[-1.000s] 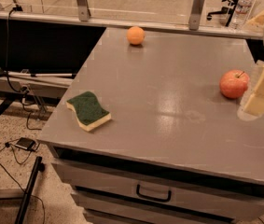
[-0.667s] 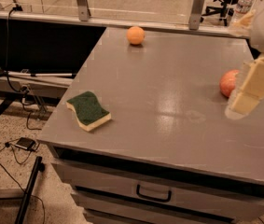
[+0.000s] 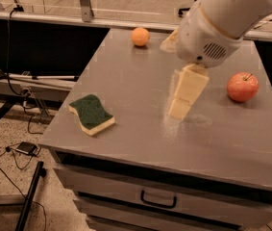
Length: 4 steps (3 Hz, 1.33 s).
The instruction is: Pick sponge
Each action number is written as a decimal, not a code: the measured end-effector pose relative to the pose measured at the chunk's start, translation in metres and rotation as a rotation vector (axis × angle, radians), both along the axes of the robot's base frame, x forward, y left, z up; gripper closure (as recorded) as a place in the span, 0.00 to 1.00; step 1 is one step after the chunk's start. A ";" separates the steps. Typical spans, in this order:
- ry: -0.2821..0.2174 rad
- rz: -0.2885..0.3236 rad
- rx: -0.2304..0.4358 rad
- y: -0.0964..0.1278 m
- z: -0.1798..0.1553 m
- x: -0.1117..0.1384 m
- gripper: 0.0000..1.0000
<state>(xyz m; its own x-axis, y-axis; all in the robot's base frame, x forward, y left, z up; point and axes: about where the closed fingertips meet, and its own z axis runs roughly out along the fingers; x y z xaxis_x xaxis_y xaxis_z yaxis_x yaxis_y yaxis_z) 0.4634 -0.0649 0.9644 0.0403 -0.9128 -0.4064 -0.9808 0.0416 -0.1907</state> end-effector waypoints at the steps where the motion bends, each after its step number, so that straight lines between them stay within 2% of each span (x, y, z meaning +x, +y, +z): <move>1: 0.012 0.057 0.029 0.039 -0.022 0.003 0.00; 3: 0.045 0.123 0.085 0.103 -0.078 0.022 0.00; 4: 0.076 0.137 0.097 0.124 -0.099 0.030 0.00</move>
Offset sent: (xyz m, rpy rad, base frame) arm 0.0349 0.1160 -0.0949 0.1063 0.0268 0.1219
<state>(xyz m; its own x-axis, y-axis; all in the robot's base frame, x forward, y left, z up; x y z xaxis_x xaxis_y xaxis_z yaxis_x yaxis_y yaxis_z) 0.4933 0.0587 0.8655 0.1274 -0.8575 -0.4985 -0.9900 -0.0790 -0.1172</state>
